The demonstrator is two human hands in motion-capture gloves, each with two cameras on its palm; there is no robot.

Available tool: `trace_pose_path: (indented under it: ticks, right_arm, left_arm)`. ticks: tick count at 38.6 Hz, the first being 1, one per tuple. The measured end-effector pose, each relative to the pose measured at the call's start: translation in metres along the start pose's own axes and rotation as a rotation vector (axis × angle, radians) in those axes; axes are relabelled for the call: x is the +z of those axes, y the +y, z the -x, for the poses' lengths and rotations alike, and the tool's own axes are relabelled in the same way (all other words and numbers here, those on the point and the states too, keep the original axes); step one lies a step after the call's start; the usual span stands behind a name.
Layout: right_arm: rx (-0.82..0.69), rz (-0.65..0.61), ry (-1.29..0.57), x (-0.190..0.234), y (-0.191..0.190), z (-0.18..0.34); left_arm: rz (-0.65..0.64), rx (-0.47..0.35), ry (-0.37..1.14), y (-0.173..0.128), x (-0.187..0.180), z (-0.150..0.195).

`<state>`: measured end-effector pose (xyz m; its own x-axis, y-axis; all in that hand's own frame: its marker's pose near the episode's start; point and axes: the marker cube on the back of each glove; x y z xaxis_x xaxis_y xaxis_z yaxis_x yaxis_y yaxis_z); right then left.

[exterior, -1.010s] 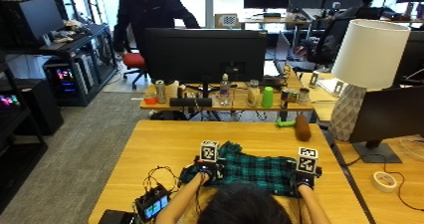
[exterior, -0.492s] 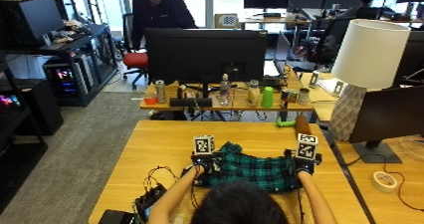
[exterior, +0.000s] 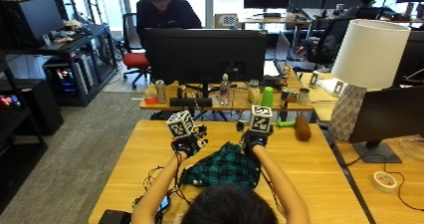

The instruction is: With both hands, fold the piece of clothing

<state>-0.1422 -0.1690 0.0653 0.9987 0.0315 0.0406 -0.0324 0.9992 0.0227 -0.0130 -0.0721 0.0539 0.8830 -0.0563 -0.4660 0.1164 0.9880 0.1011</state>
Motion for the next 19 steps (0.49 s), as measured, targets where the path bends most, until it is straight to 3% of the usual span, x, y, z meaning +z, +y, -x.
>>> trace_pose_path:
  ticks: [5,9,14,19]
  right_arm:
    - [-0.101,0.053,-0.052,0.025,0.006,0.094]
    - [-0.110,0.234,-0.127,0.049,0.054,0.154]
    - [-0.067,0.466,-0.284,0.095,0.069,0.189]
    - [-0.117,0.398,-0.449,0.092,0.068,0.189]
  left_arm:
    - [0.040,-0.064,0.024,-0.010,-0.008,0.031]
    - [0.043,-0.114,0.000,0.000,-0.017,0.049]
    - [0.073,-0.158,-0.035,0.016,-0.025,0.068]
    - [0.081,-0.177,-0.015,0.026,-0.031,0.084]
